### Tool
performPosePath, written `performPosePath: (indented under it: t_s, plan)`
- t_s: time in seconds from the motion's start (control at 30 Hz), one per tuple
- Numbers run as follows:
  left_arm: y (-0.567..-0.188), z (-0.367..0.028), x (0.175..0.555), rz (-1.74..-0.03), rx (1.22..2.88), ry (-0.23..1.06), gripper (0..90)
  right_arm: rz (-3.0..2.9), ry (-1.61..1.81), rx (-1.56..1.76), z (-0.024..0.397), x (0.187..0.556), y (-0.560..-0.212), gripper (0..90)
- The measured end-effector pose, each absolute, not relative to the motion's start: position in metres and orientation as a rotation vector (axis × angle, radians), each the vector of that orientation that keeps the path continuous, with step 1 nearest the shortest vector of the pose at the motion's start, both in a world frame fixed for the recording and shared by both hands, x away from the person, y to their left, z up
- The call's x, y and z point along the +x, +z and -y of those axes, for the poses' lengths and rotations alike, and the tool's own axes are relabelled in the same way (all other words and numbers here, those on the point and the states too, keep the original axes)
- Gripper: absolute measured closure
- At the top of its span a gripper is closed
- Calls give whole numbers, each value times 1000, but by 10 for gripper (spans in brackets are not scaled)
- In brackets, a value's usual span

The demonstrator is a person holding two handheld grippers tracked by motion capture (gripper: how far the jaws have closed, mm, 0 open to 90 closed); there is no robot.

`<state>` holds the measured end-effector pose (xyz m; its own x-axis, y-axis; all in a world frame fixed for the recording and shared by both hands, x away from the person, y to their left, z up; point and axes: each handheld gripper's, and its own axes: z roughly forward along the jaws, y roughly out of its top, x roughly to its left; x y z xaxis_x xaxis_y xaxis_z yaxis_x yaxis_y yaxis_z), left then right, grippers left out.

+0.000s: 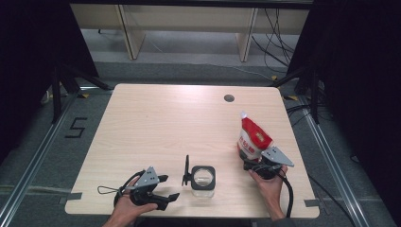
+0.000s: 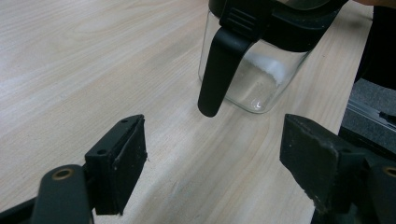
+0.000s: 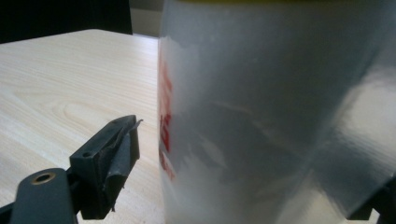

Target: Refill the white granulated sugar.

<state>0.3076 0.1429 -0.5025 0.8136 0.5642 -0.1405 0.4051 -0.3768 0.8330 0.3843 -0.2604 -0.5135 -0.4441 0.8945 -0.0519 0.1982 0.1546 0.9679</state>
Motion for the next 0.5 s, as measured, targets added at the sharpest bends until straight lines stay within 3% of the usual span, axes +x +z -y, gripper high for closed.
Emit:
performPosePath:
  t_s: [0.5]
  plan:
    - [-503, -141, 306, -742, 2018, 195, 225, -1730, 1359, 1050, 261, 390, -516, 175]
